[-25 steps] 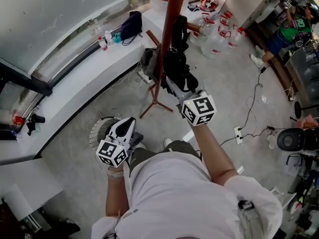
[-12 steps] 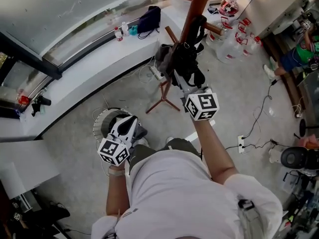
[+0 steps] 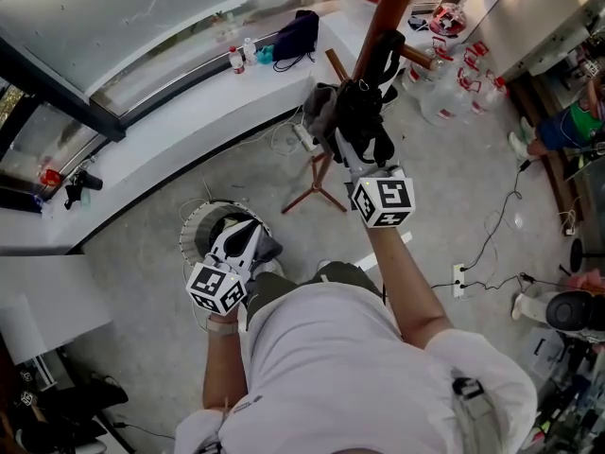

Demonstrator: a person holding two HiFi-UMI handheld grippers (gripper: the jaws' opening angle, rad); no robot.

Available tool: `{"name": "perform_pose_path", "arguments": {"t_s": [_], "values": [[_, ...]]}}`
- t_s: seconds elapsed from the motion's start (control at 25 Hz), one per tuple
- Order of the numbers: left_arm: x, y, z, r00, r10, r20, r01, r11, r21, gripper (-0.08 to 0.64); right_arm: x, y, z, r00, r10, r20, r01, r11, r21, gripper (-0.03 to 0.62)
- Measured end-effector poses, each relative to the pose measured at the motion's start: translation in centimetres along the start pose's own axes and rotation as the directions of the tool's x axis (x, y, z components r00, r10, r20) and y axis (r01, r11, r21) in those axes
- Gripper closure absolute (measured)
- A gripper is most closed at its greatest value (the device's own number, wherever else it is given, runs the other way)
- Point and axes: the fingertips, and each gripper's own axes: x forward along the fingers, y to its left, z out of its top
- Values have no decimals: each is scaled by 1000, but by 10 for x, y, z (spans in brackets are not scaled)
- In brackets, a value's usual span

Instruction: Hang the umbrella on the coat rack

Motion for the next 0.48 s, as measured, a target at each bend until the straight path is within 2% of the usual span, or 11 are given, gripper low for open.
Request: {"name": "perform_pose_path", "arguments": {"t_s": [0.24, 0.48], "values": [[10, -1, 5, 1000, -25, -3, 25, 1000, 8, 557, -5, -1, 2, 1000, 10, -2, -10, 1000, 3, 277], [27, -6, 9, 996, -85, -19, 86, 996, 27, 557, -17, -2, 4, 1000, 21, -11, -21, 1000, -6, 270]]}}
